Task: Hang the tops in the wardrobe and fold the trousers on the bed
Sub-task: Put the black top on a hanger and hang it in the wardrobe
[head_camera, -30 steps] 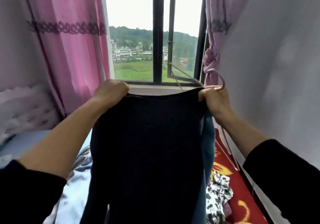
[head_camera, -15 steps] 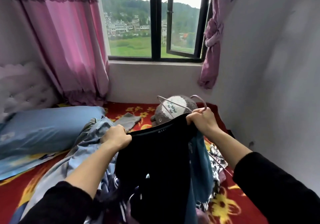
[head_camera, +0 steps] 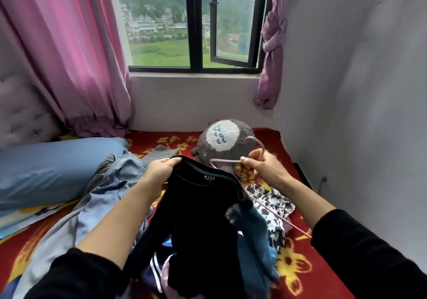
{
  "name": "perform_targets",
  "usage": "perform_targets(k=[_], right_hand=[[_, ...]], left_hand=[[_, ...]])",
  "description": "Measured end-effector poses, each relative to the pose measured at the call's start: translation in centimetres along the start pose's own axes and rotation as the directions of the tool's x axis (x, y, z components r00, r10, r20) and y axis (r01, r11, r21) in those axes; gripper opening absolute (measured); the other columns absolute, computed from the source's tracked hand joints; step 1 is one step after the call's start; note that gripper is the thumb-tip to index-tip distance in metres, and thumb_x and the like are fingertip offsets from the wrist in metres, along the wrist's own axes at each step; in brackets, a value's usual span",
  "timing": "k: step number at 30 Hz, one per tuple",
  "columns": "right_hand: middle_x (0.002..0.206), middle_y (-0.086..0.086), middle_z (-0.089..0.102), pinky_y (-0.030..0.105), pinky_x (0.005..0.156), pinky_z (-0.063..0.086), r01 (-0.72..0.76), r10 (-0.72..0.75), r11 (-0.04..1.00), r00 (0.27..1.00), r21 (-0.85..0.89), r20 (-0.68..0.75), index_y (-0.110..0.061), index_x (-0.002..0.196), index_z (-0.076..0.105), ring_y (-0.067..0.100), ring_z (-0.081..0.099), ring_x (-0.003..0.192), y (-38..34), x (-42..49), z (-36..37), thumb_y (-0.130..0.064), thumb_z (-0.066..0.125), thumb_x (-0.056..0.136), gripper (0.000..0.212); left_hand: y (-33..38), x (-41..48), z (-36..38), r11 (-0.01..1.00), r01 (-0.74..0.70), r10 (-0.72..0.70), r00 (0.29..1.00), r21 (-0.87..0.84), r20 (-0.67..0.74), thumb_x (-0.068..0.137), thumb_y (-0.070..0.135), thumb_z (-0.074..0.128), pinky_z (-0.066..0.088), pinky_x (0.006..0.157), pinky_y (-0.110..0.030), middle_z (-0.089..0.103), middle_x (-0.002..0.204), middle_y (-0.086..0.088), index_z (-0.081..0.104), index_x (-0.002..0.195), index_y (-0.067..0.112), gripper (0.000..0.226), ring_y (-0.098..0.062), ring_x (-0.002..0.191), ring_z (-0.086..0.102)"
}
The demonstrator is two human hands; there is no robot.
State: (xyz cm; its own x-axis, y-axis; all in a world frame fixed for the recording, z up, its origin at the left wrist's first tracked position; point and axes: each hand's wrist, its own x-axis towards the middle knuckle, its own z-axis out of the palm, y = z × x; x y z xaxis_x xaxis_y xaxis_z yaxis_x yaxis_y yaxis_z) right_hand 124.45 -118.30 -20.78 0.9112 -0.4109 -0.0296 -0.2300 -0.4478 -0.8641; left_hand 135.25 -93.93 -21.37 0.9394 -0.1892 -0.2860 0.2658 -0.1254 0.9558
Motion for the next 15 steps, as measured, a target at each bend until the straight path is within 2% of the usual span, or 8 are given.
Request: perform_targets(k=[2,3,5,9,11,13,15], right_hand=[[0.067,-0.003,0.057,0.024,0.055,0.042,0.069,-0.051,0.985,0.992,0.156,-0.113,-0.015,0.095,0.063,0.003,0.049,0.049,-1.5,-0.1,-0.3,-0.037,0.059,0.090,0.023],[0.058,-0.004,0.049,0.022,0.046,0.036,0.093,-0.058,0.968,0.987,0.233,-0.152,-0.010,0.092,0.065,0.003,0.041,0.042,-2.3,-0.1,-0.6,-0.029,0.054,0.095,0.023],[0.049,-0.006,0.038,0.020,0.038,0.025,0.139,-0.061,0.911,0.977,0.388,-0.206,-0.008,0.082,0.068,0.005,0.031,0.037,-3.8,0.0,-1.1,-0.026,0.048,0.098,0.031],[0.044,-0.006,0.027,0.019,0.036,0.014,0.168,-0.017,0.671,0.977,0.723,-0.211,-0.012,0.065,0.057,0.008,0.021,0.037,-6.7,-0.2,-1.5,-0.029,0.049,0.098,0.038],[0.042,-0.007,0.024,0.017,0.035,0.013,0.163,0.001,0.520,0.982,0.839,-0.191,-0.012,0.060,0.050,0.007,0.019,0.035,-7.8,-0.4,-1.2,-0.024,0.048,0.097,0.038],[0.041,-0.007,0.023,0.017,0.034,0.013,0.159,0.027,0.410,0.982,0.898,-0.186,-0.013,0.059,0.047,0.006,0.019,0.034,-8.4,-0.5,-0.4,-0.021,0.046,0.096,0.038],[0.041,-0.007,0.024,0.017,0.034,0.013,0.169,0.079,0.366,0.974,0.915,-0.212,-0.013,0.059,0.045,0.006,0.019,0.034,-8.6,-0.8,0.9,-0.021,0.047,0.096,0.038]], left_hand=[[-0.2,0.2,0.6,0.987,-0.117,0.115,0.993,0.113,0.019,0.090,0.019,0.063,0.040,0.041,-0.014,0.062,0.070,-0.005,0.066,0.084,0.012,0.010,-0.012,0.053,0.054],[-0.5,0.2,0.9,0.974,-0.156,0.151,0.988,0.165,0.041,0.090,0.018,0.064,0.040,0.042,-0.014,0.062,0.069,-0.004,0.067,0.081,0.011,0.011,-0.011,0.054,0.054],[-1.0,-0.1,1.5,0.952,-0.203,0.191,0.979,0.231,0.071,0.089,0.019,0.065,0.040,0.047,-0.017,0.062,0.066,-0.002,0.069,0.077,0.012,0.014,-0.009,0.055,0.053],[-1.8,-0.4,1.8,0.933,-0.207,0.199,0.978,0.293,0.058,0.089,0.024,0.065,0.041,0.049,-0.016,0.062,0.062,0.003,0.072,0.075,0.014,0.018,-0.007,0.055,0.053],[-1.8,-0.4,1.5,0.949,-0.175,0.166,0.985,0.261,0.054,0.089,0.025,0.066,0.046,0.056,-0.020,0.068,0.069,-0.002,0.074,0.077,0.015,0.018,-0.012,0.061,0.059],[-1.7,-0.6,1.3,0.957,-0.155,0.149,0.988,0.244,0.044,0.088,0.025,0.066,0.049,0.059,-0.021,0.071,0.074,-0.004,0.075,0.080,0.014,0.017,-0.014,0.063,0.063],[-1.5,-0.7,1.2,0.965,-0.136,0.136,0.991,0.226,0.018,0.089,0.024,0.065,0.047,0.050,-0.016,0.069,0.065,-0.001,0.075,0.079,0.012,0.018,-0.010,0.054,0.061]])
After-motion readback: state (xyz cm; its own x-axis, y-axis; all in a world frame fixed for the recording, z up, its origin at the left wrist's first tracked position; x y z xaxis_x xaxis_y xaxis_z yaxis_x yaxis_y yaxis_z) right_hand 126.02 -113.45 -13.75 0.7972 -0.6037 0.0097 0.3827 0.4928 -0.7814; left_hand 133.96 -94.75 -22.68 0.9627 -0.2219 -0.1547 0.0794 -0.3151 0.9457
